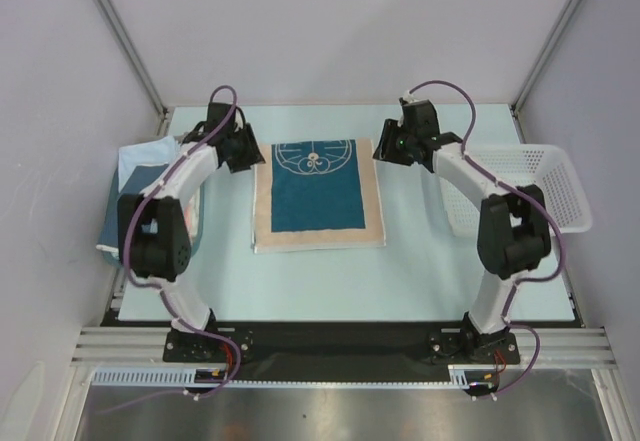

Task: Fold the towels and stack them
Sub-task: Fold the towel

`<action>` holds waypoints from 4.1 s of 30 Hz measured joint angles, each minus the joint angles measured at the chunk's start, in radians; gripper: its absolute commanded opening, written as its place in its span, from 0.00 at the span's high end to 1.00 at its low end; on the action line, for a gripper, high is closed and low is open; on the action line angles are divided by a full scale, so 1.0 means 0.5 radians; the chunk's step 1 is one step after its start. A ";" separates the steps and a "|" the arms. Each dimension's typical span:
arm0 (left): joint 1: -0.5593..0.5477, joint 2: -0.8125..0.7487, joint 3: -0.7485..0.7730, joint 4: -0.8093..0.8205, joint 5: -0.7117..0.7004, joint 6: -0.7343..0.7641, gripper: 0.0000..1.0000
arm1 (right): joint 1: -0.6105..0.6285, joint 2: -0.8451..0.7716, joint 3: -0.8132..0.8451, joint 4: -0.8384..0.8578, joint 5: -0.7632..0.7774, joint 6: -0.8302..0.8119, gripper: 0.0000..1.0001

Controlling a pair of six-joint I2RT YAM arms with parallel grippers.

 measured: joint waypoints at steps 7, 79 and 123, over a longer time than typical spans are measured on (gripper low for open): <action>0.001 0.657 0.595 0.043 -0.181 0.011 0.50 | -0.088 0.601 0.474 0.139 -0.012 -0.005 0.53; 0.130 1.333 1.195 0.294 -0.014 0.026 1.00 | -0.234 1.433 1.343 0.269 -0.243 0.101 0.96; 0.151 -0.095 -0.627 1.327 0.313 -0.047 1.00 | -0.191 0.106 -0.281 0.819 -0.257 0.181 1.00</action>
